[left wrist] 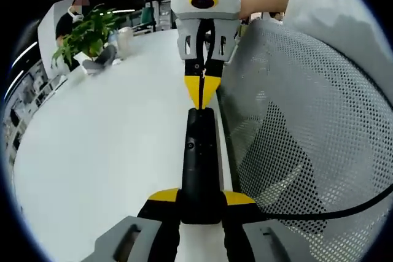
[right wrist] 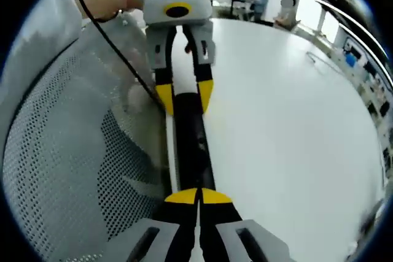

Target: Press the specified remote control buttons in sequence, fully releasing each button before pressing the next.

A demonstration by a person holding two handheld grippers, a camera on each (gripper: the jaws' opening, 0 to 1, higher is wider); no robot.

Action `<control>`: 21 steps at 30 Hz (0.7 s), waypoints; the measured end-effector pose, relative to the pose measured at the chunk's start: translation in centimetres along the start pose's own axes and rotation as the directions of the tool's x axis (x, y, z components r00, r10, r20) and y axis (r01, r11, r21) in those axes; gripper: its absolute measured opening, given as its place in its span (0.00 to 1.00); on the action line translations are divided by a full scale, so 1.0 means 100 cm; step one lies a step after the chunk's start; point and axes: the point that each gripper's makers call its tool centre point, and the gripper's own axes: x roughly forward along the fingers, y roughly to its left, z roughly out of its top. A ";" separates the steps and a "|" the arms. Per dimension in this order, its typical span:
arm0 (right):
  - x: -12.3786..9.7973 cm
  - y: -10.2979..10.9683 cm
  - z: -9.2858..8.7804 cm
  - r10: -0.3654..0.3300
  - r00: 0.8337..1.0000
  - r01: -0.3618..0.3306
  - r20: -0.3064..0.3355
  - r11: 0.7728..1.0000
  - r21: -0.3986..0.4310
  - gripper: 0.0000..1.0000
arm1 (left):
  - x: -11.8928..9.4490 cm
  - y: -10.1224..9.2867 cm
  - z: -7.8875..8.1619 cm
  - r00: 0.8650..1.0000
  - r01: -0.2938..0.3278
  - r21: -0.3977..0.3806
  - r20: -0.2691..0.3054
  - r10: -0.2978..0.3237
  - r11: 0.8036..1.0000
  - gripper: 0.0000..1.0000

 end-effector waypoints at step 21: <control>0.005 -0.001 0.002 -0.006 0.998 0.001 -0.062 0.996 -0.087 0.00 | 0.004 0.001 0.001 0.990 -0.043 -0.021 -0.136 0.040 0.999 0.25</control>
